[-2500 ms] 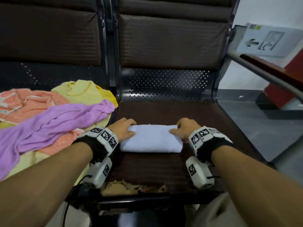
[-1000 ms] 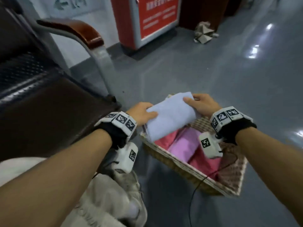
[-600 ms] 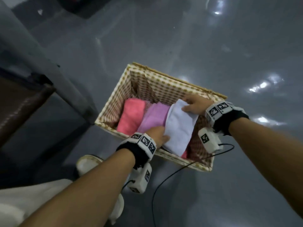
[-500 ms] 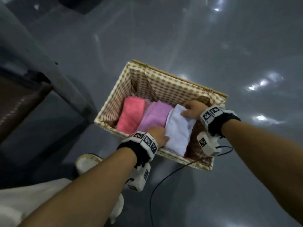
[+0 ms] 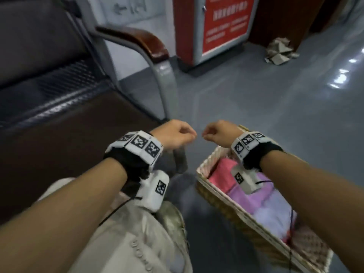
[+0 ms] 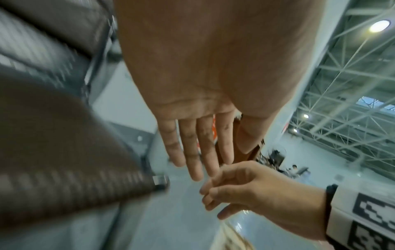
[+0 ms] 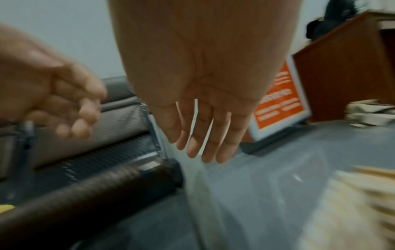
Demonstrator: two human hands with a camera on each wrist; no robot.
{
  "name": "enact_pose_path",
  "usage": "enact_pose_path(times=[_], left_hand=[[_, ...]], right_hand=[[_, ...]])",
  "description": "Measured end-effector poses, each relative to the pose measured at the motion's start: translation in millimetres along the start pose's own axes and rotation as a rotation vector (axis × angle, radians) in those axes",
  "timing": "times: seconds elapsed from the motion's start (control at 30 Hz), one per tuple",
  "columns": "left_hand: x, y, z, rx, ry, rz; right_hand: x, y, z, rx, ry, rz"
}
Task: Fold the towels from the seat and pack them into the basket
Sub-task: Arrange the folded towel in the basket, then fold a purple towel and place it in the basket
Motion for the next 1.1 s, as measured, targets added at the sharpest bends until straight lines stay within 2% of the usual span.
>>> enact_pose_path(times=[0.13, 0.3, 0.43, 0.57, 0.73, 0.9, 1.03, 1.1], left_hand=[[-125, -12, -59, 0.028, -0.226, 0.008], [-260, 43, -170, -0.055, -0.573, 0.008], [-326, 112, -264, -0.141, -0.759, -0.007], [-362, 189, -344, -0.279, -0.848, -0.003], [-381, 273, -419, -0.492, -0.881, 0.103], [-391, 327, -475, -0.643, -0.953, 0.292], [-407, 345, -512, -0.660, -1.081, 0.213], [-406, 359, -516, -0.721, -1.026, 0.175]], right_hand=[[-46, 143, 29, -0.247, -0.070, -0.039], [-69, 317, 37, -0.511, -0.100, -0.075], [-51, 442, 29, -0.673, -0.048, -0.133], [-18, 546, 9, -0.812, 0.001, -0.197], [44, 634, -7, -0.939, 0.044, -0.219], [116, 686, -12, -1.046, 0.133, -0.198], [156, 716, -9, -1.065, 0.158, -0.124], [176, 722, -8, -1.077, 0.191, -0.148]])
Point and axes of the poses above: each hand's wrist, its own z-axis towards the middle knuckle, its own x-axis out of the palm, y = z × x, the point moved 10 cm from there along z, towards the middle knuckle, and after that the axes turned 12 degrees about -z, right-handed, at the moved point
